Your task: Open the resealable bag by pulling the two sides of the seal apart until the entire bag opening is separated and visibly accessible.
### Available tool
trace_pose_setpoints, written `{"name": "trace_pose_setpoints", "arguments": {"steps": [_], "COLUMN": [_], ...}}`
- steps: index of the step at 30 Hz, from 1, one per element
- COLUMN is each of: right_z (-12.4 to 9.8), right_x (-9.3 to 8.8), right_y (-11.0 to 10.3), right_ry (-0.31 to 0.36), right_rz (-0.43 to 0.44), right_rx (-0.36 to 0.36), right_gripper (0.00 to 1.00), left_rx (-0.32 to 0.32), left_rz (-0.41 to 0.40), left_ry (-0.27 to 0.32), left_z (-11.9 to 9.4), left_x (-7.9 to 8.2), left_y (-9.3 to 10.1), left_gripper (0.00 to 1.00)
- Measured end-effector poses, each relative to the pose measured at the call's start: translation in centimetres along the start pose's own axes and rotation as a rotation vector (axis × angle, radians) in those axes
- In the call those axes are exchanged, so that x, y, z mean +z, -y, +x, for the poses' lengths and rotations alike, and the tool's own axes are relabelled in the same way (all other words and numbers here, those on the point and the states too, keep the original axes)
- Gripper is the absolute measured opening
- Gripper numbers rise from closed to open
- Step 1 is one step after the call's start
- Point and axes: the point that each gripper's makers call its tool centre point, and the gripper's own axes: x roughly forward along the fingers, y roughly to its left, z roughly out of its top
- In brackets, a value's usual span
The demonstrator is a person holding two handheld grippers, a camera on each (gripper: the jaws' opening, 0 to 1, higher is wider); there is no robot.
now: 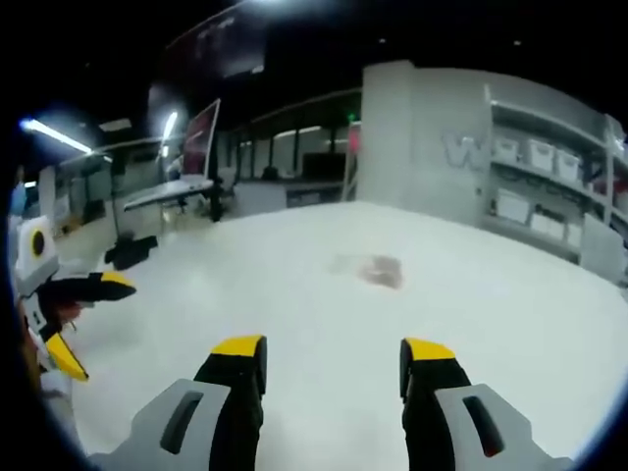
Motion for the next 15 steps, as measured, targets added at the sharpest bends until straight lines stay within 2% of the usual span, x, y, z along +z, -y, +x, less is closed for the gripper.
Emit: {"name": "trace_pose_setpoints", "arguments": {"steps": [15], "right_z": [0.98], "right_x": [-0.12], "right_y": [0.54], "right_ry": [-0.019], "right_rz": [0.012], "right_rx": [-0.002], "right_gripper": [0.54], "left_rx": [0.007], "left_rz": [0.002], "left_ry": [0.006], "left_z": [-0.11], "left_x": [0.42], "left_y": [-0.39], "left_gripper": [0.79]}}
